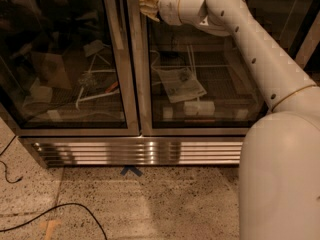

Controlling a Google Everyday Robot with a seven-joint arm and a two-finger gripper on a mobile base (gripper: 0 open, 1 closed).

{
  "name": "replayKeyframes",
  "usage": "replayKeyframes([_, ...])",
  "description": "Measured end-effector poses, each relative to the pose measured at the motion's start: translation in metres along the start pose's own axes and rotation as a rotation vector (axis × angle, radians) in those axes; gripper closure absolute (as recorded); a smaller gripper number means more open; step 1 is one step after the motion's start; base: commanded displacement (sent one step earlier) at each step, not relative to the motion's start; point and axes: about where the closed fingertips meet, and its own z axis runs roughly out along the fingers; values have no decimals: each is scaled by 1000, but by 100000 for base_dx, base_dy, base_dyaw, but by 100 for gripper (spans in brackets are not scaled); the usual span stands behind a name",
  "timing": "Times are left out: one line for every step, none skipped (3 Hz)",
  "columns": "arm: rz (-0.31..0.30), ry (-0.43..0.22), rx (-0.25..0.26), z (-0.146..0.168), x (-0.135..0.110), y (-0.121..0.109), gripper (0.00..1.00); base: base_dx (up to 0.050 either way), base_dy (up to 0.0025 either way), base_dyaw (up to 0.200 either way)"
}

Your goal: Pick orange can from top drawer and place on counter

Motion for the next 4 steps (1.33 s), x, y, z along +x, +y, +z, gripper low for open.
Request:
replayKeyframes([0,0,0,-2,3,1,100,0,0,0])
replayKeyframes([8,-12,4,-4,4,6,100,0,0,0])
replayKeyframes([10,-40,16,-10,0,4,100,0,0,0])
replayKeyframes([10,-40,17,-10,3,4,100,0,0,0])
